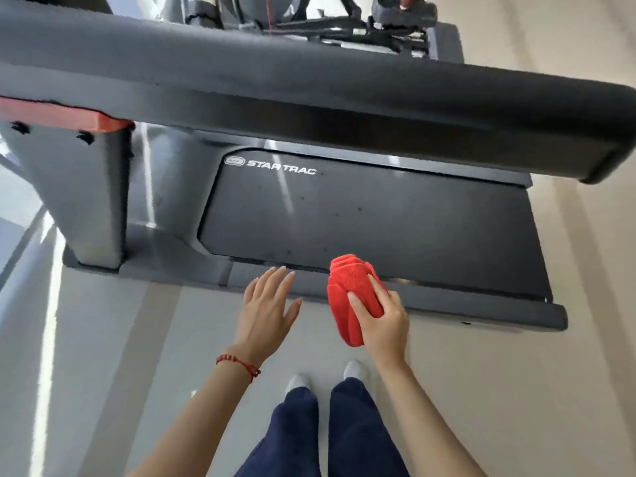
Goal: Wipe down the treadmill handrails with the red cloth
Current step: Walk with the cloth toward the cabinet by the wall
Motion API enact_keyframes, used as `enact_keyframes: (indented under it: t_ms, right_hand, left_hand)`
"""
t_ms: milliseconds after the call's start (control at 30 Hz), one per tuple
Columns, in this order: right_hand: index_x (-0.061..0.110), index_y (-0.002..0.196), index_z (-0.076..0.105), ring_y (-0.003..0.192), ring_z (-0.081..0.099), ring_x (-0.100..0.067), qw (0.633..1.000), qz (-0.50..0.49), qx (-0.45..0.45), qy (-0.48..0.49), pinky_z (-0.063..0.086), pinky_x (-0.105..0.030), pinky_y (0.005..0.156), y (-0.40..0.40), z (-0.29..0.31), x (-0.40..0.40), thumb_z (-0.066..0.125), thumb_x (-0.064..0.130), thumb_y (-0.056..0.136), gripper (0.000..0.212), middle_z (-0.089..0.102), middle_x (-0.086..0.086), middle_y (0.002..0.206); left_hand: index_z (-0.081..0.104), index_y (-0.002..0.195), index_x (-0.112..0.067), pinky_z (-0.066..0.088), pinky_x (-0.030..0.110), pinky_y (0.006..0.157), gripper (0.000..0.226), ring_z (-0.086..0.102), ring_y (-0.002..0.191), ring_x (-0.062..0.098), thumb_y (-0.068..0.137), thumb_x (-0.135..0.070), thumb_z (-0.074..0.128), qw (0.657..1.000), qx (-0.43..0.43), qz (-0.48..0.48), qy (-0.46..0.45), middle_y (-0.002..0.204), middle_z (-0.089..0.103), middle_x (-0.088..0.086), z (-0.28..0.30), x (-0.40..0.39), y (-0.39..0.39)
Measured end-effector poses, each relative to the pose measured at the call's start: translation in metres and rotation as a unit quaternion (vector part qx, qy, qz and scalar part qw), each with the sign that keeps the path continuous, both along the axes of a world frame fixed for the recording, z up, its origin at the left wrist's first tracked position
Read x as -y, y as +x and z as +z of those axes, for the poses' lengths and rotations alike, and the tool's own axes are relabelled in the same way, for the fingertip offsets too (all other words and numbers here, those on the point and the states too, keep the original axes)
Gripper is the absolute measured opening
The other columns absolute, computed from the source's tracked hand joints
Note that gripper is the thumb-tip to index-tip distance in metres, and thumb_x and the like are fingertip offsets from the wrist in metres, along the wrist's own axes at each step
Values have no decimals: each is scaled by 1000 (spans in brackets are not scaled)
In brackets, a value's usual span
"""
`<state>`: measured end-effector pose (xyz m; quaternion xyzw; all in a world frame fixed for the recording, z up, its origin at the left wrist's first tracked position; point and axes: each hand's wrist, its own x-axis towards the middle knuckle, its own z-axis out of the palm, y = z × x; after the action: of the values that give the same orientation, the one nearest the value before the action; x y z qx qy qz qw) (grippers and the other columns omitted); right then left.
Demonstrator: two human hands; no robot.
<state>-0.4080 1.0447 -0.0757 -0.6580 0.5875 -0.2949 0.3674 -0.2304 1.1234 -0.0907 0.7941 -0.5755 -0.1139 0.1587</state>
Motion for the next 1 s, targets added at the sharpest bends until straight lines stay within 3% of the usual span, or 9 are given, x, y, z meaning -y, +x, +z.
enact_keyframes:
  t_ms: [133, 300, 433, 600, 1000]
  right_hand:
    - [19, 121, 60, 82, 56, -11, 997, -82, 3, -12, 35, -7, 73, -41, 1, -6, 72, 32, 77, 47, 57, 3, 92]
    - [20, 122, 59, 83, 57, -12, 986, -169, 0, -16, 41, -16, 76, -100, 1, -14, 71, 32, 78, 47, 57, 2, 94]
    - [20, 122, 59, 79, 57, -12, 973, -230, -5, -18, 40, -13, 73, -150, 0, -18, 71, 31, 78, 47, 56, 2, 92]
    - [26, 125, 56, 80, 58, -15, 952, -306, 3, -1, 46, -26, 79, -216, -4, -24, 69, 34, 79, 48, 57, -1, 90]
    - [26, 125, 56, 82, 58, -12, 887, -461, 12, 7, 47, -25, 78, -358, -12, -59, 67, 37, 80, 48, 57, 1, 94]
  left_hand:
    - [58, 121, -5, 32, 40, 100, 52, 42, 120, 27, 90, -41, 36, 997, -4, -74, -21, 125, 59, 14, 1, 24, -27]
    - [59, 120, -5, 43, 50, 94, 52, 39, 119, 25, 89, -40, 37, 988, -6, -154, -23, 123, 60, 13, 6, 50, -75]
    - [60, 118, -6, 44, 49, 93, 51, 53, 114, 32, 89, -40, 37, 976, 9, -217, -7, 121, 61, 13, 8, 71, -123]
    - [60, 119, -6, 43, 48, 94, 51, 53, 115, 32, 89, -40, 36, 957, 10, -291, 0, 122, 61, 12, 9, 94, -190]
    - [61, 117, -5, 44, 53, 91, 53, 57, 112, 36, 89, -41, 33, 891, 11, -454, 24, 119, 62, 15, 6, 127, -364]
